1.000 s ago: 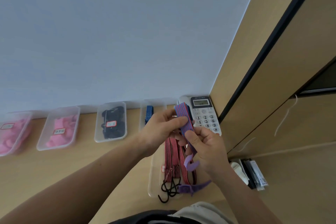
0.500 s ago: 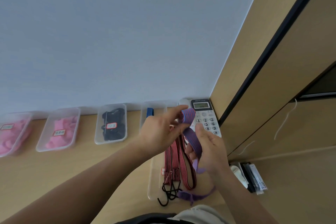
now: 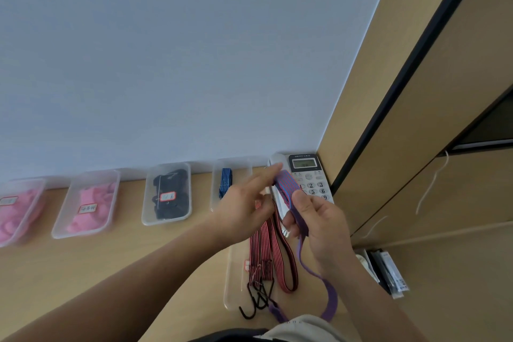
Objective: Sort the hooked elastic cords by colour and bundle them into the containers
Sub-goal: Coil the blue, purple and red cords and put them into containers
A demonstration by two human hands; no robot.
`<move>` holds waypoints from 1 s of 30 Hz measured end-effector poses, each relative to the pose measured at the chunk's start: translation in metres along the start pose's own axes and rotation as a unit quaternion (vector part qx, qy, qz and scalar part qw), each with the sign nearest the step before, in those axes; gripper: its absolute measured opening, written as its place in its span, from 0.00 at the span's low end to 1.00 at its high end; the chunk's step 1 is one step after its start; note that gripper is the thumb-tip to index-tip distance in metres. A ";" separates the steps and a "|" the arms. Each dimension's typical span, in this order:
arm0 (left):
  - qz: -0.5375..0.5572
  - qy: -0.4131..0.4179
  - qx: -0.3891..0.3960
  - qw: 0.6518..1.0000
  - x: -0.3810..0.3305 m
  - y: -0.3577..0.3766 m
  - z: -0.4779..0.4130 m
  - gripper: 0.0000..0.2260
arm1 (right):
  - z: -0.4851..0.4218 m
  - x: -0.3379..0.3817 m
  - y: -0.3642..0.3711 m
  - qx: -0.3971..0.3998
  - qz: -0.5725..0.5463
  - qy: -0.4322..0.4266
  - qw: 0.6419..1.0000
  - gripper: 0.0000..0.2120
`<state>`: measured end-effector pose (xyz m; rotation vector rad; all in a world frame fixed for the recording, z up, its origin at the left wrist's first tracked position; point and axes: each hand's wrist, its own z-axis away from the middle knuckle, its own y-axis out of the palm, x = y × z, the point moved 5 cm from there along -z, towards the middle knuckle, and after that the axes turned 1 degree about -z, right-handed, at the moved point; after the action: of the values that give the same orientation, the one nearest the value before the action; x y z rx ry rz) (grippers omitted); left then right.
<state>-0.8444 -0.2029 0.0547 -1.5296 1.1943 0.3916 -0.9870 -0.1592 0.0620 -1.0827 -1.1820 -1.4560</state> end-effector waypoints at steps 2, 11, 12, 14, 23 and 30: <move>0.186 -0.188 0.041 0.964 0.006 0.004 0.000 0.21 | 0.000 -0.001 0.002 0.005 -0.007 -0.003 1.000 0.19; 0.385 -0.258 0.062 0.884 -0.011 0.010 -0.007 0.07 | -0.008 -0.010 0.002 0.003 -0.029 0.012 0.999 0.18; 0.396 -0.264 0.051 0.878 -0.011 0.010 -0.007 0.07 | -0.009 -0.013 0.002 0.002 -0.024 0.013 1.000 0.19; 0.407 -0.272 0.037 0.871 -0.011 0.009 -0.007 0.12 | -0.010 -0.017 0.002 0.000 0.004 0.012 1.000 0.23; 0.310 -0.194 0.012 0.931 -0.003 -0.001 -0.015 0.16 | -0.011 -0.017 -0.001 -0.019 0.037 0.017 0.999 0.21; -0.047 -0.005 0.011 0.999 -0.005 -0.007 -0.011 0.15 | -0.011 -0.006 0.003 -0.026 0.032 0.012 0.999 0.23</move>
<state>-0.8446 -0.2104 0.0661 -1.5560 1.1107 0.3233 -0.9842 -0.1699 0.0552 -1.1250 -1.0880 -1.4536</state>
